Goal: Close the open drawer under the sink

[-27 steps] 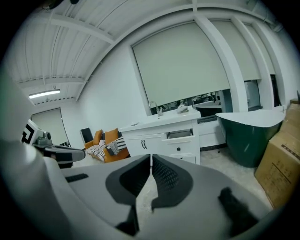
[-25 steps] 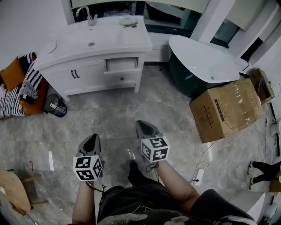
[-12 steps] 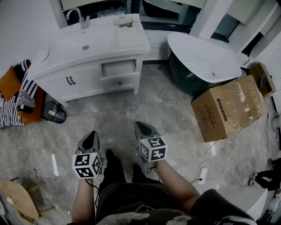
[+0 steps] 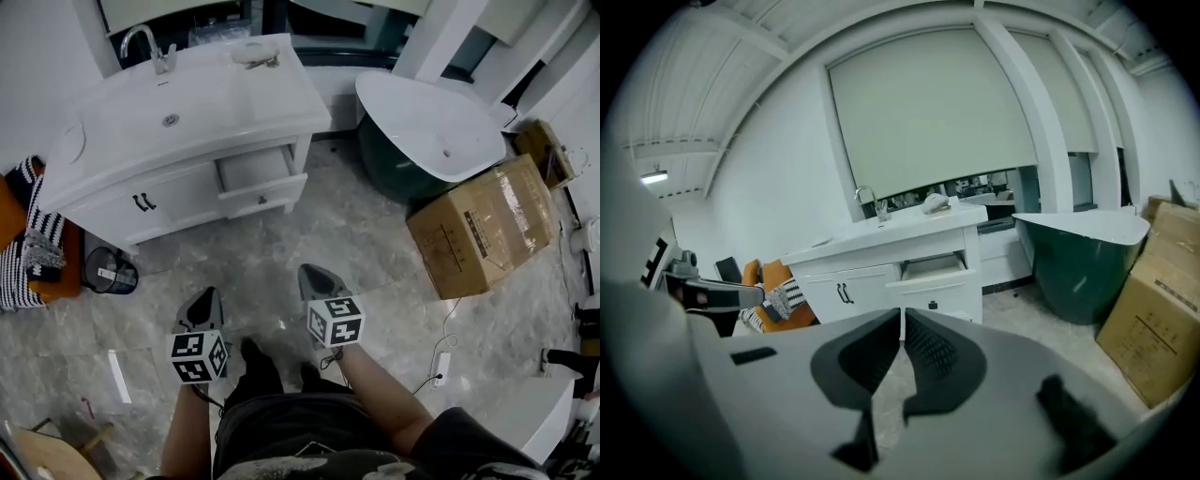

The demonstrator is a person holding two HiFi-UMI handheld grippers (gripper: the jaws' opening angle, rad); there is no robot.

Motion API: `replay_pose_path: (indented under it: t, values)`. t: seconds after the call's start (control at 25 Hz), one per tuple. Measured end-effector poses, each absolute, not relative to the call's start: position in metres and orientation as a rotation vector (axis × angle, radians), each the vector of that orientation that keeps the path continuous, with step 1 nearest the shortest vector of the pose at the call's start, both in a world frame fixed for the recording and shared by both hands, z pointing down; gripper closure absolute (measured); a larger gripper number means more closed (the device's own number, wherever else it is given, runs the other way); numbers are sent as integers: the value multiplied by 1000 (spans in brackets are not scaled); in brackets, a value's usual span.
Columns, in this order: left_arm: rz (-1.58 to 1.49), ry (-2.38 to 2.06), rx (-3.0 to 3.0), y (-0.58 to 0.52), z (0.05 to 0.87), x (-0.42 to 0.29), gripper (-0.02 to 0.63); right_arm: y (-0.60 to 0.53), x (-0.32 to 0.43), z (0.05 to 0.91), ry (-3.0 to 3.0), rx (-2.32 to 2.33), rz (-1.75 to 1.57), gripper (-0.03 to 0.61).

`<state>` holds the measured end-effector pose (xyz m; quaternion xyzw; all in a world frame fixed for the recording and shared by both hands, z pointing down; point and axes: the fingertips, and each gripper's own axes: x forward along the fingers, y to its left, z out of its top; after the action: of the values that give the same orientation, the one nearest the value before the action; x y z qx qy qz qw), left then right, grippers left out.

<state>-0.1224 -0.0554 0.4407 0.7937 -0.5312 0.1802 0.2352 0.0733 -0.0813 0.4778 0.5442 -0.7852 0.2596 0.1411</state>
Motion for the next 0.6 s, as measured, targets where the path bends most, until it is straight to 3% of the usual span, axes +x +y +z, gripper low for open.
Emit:
replay_pose_path:
  t: [0.6]
  values:
    - [539, -1296, 2180, -135, 508, -198, 598, -168, -1, 540, -2117, 1730, 858, 551]
